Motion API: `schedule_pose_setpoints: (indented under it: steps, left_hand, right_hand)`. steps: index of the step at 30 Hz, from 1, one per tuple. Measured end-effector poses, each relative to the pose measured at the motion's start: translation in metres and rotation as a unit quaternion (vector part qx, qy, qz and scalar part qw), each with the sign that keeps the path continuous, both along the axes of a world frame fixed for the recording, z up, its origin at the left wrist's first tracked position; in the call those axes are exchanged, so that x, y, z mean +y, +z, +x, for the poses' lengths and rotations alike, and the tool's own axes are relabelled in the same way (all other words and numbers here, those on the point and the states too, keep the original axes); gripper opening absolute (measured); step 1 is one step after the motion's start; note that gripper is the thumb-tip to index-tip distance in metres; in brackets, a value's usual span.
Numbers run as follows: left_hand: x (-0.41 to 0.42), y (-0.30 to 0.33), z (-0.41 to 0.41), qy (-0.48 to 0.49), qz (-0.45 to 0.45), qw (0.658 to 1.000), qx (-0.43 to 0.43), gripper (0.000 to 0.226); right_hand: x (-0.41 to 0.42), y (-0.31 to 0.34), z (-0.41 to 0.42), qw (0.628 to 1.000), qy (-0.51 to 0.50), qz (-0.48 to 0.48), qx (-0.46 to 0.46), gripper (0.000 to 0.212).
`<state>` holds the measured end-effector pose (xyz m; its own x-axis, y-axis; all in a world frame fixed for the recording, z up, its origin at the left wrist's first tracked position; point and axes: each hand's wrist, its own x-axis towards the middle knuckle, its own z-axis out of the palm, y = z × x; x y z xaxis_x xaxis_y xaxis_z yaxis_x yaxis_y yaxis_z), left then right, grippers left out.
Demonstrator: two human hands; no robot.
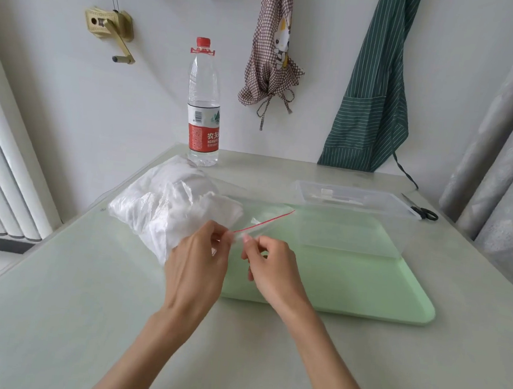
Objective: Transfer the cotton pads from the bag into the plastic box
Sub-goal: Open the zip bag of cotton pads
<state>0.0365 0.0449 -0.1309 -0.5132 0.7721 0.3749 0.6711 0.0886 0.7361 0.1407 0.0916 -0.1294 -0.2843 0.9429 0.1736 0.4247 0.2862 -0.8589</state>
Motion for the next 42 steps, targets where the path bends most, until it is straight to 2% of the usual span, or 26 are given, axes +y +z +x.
schedule_pose_setpoints:
  steps: [3,6,8,11,14,17,21,25,28,30,32,34,36,39,40,42]
  left_hand:
    - [-0.001,0.003,-0.002,0.008,0.011,1.0,-0.026,0.014]
    - [-0.001,0.003,0.0,-0.018,0.05,0.996,-0.071,0.016]
    - [-0.002,0.0,0.004,-0.052,0.031,0.997,-0.052,0.014]
    - [0.002,-0.002,-0.003,-0.101,-0.048,0.993,-0.023,0.007]
    - [0.005,0.0,-0.012,-0.114,-0.062,0.991,-0.038,0.008]
    - [0.003,0.011,-0.017,-0.043,0.001,0.999,-0.025,0.01]
    - [0.003,0.033,-0.039,0.069,0.133,0.985,-0.086,0.007]
    - [-0.002,0.044,-0.046,0.108,0.14,0.983,-0.043,0.009]
    - [0.0,0.051,-0.053,0.121,0.13,0.984,-0.03,0.01]
    - [0.006,0.057,-0.057,0.093,0.111,0.989,-0.032,0.007]
    - [0.01,0.06,-0.051,0.03,0.092,0.995,-0.029,0.005]
    - [0.012,0.059,-0.039,-0.023,0.068,0.997,-0.025,0.007]
    - [0.008,0.054,-0.027,-0.041,0.046,0.998,-0.007,0.023]
    - [-0.004,0.044,-0.019,-0.029,-0.002,0.991,0.131,0.07]
    - [-0.006,0.043,-0.022,-0.011,-0.02,0.988,0.155,0.076]
    - [-0.007,0.042,-0.035,0.047,-0.062,0.985,0.156,0.07]
  right_hand:
    - [0.0,0.005,0.001,0.999,0.015,0.026,-0.02,0.039]
    - [0.001,0.009,0.0,0.997,0.002,-0.024,0.07,0.031]
    - [0.0,0.007,-0.001,0.993,0.002,-0.068,0.093,0.022]
    - [0.002,-0.002,0.001,0.999,0.001,-0.03,0.019,0.015]
    - [0.004,-0.004,0.0,0.999,-0.007,0.018,-0.039,0.02]
    - [0.006,-0.006,0.002,0.994,-0.027,0.015,-0.1,0.024]
    - [0.007,-0.01,0.026,0.98,-0.062,-0.033,-0.188,0.019]
    - [0.007,0.002,0.034,0.98,-0.098,-0.046,-0.166,0.024]
    - [0.007,0.005,0.038,0.979,-0.094,-0.043,-0.174,0.018]
    - [0.009,0.007,0.04,0.983,-0.075,-0.019,-0.166,0.018]
    - [0.008,0.007,0.035,0.991,-0.052,0.032,-0.118,0.034]
    - [0.007,0.013,0.025,0.993,-0.049,0.086,-0.068,0.04]
    - [0.012,0.017,0.015,0.987,-0.065,0.139,-0.046,0.035]
    - [0.025,0.019,0.013,0.974,-0.099,0.202,-0.016,0.033]
    - [0.028,0.018,0.016,0.972,-0.103,0.209,-0.008,0.035]
    - [0.031,0.017,0.027,0.973,-0.105,0.205,0.008,0.034]
